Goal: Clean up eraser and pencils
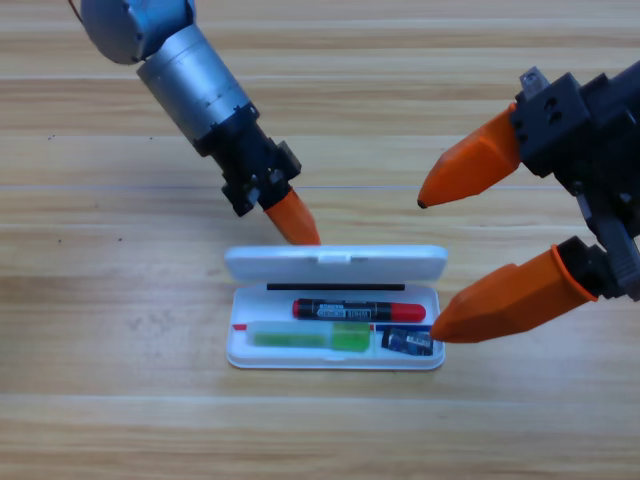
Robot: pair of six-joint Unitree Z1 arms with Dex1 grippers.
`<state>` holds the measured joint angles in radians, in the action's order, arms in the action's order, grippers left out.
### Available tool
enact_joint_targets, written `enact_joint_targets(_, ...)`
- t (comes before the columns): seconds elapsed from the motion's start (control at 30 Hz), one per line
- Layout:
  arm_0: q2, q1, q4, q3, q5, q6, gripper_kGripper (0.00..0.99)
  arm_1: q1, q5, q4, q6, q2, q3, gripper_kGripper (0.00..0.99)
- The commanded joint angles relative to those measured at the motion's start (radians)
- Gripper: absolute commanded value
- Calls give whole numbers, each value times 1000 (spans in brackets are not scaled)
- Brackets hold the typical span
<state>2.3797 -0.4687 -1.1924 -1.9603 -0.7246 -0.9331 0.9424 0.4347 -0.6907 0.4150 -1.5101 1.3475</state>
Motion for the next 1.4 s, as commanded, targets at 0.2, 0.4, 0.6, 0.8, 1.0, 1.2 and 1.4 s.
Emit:
enact_joint_targets(0.2,-48,-79,0,127,8,-4,0,-27,21,10,-21,21,-18,988)
enact_joint_targets(0.4,-56,-88,48,181,8,-6,0,-27,21,10,-21,19,-18,988)
enact_joint_targets(0.6,-51,-97,99,238,13,-4,0,-27,21,10,-22,17,-18,988)
enact_joint_targets(0.8,-53,-102,125,265,24,-6,0,-27,21,10,-22,16,-16,988)
enact_joint_targets(1.0,-59,-102,178,320,40,-6,0,-27,21,11,-22,10,-13,988)
enact_joint_targets(1.2,-57,-102,226,359,60,-4,0,-27,21,11,-22,5,-8,988)
enact_joint_targets(1.4,-48,-102,254,374,63,-3,0,-27,21,10,-22,-4,-7,988)
